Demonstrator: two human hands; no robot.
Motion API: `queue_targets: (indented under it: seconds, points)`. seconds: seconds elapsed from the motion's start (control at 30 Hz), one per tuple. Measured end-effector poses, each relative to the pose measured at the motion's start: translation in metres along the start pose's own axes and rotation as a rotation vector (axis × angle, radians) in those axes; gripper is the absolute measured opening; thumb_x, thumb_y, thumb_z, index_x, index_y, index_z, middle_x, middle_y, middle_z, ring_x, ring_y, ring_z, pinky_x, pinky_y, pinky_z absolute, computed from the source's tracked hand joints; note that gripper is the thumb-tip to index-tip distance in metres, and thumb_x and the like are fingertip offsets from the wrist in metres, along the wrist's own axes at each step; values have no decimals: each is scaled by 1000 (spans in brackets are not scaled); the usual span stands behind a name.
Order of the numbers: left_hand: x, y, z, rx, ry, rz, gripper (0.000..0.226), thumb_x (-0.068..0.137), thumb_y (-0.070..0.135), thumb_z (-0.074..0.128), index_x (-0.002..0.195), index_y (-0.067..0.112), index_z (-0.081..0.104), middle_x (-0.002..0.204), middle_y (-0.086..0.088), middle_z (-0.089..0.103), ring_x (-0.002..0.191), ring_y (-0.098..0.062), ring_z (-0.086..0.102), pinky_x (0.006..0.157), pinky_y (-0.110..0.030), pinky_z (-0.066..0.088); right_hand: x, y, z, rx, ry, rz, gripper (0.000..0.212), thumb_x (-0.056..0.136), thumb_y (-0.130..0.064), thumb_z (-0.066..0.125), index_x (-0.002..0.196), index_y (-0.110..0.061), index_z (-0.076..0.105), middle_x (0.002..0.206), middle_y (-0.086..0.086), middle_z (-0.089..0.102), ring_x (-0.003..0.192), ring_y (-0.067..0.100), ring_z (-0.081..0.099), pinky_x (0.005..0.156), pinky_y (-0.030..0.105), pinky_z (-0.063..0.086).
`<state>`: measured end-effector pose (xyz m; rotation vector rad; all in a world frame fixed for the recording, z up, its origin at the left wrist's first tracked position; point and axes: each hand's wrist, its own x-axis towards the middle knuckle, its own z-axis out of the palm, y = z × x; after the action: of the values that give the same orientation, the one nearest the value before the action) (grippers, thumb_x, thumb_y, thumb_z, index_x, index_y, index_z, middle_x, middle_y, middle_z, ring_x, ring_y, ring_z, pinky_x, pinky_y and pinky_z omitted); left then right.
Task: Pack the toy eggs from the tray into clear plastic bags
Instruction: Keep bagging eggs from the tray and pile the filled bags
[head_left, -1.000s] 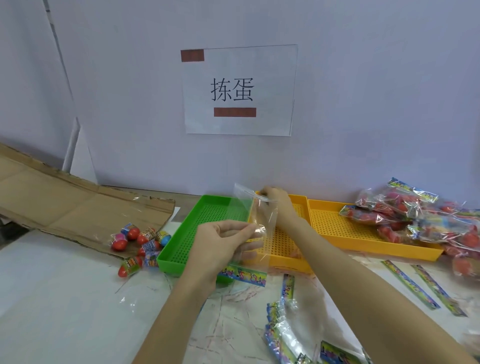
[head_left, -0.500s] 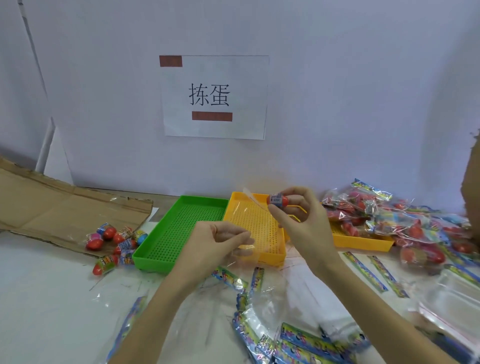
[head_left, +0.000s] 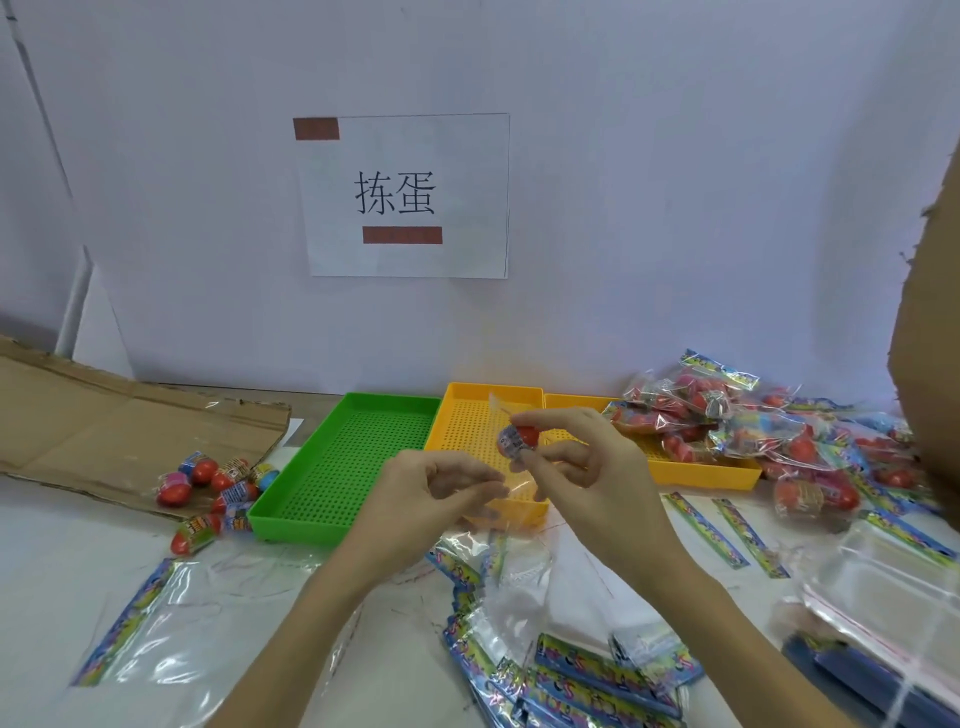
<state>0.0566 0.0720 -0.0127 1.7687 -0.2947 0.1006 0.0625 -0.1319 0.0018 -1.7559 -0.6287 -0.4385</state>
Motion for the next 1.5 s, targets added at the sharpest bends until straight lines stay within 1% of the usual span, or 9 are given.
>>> queue_targets:
  seconds: [0.23, 0.4, 0.53, 0.67, 0.9, 1.1, 1.23, 1.3, 1.5]
  points:
    - [-3, 5, 5, -50, -47, 67, 18, 92, 17, 81, 106, 8, 75, 90, -11, 82, 84, -30, 81, 71, -27, 63, -1, -3, 1, -98, -59, 5, 26, 97, -11, 70, 119, -25, 72, 108, -12, 72, 86, 13, 75, 67, 28, 58]
    - [-4, 4, 7, 90, -65, 154, 7, 93, 26, 80, 90, 23, 75, 67, 15, 64, 62, -17, 67, 67, -30, 60, -1, -4, -3, -170, -106, 14, 14, 97, -20, 71, 110, -25, 71, 101, -17, 74, 89, 8, 73, 69, 25, 57]
    - [-3, 2, 7, 59, -81, 144, 17, 93, 29, 81, 101, 16, 75, 83, 0, 76, 75, -23, 76, 71, -26, 60, -2, -5, -3, -170, -170, -7, 16, 98, -24, 70, 114, -26, 71, 104, -15, 72, 93, 9, 71, 72, 25, 57]
    - [-2, -4, 5, 230, -73, 157, 8, 90, 19, 80, 90, 23, 73, 71, -1, 64, 64, -9, 46, 63, -28, 42, -4, -3, 2, -242, -222, -70, 13, 94, -21, 76, 106, -22, 75, 103, -10, 66, 93, 10, 68, 73, 22, 56]
    - [-3, -6, 9, 286, -2, 226, 11, 90, 25, 76, 90, 36, 76, 75, 13, 70, 64, -4, 56, 62, -19, 44, -9, -1, 10, -330, -235, -96, 14, 98, -15, 69, 107, -21, 79, 96, -11, 71, 92, 10, 63, 74, 18, 46]
    - [-3, -5, 12, 296, 58, 276, 11, 88, 18, 81, 95, 25, 76, 66, 14, 62, 55, -3, 50, 57, -13, 40, -13, -7, 16, -309, -247, -31, 13, 104, -20, 61, 106, -32, 64, 99, -19, 72, 103, 6, 64, 93, 43, 47]
    - [-4, -4, 15, 248, -42, 209, 20, 93, 25, 76, 98, 42, 67, 75, 4, 66, 59, -8, 54, 57, -32, 51, -14, -5, 14, -231, -167, 1, 13, 103, -15, 62, 105, -28, 62, 91, -16, 77, 90, 1, 72, 75, 26, 56]
    - [-4, -1, 10, 208, -142, 141, 25, 91, 32, 80, 111, 39, 66, 89, 2, 69, 65, -10, 53, 62, -30, 49, -13, -5, 14, -186, -90, 22, 13, 101, -14, 64, 104, -27, 64, 87, -19, 77, 83, -2, 73, 63, 11, 50]
    - [0, 8, -15, 173, -6, 37, 36, 92, 7, 75, 120, 28, 69, 102, 5, 77, 77, -14, 72, 75, -29, 61, -3, -7, 14, -63, 125, 13, 14, 100, -15, 65, 105, -29, 68, 102, -17, 75, 103, 8, 70, 74, 34, 60]
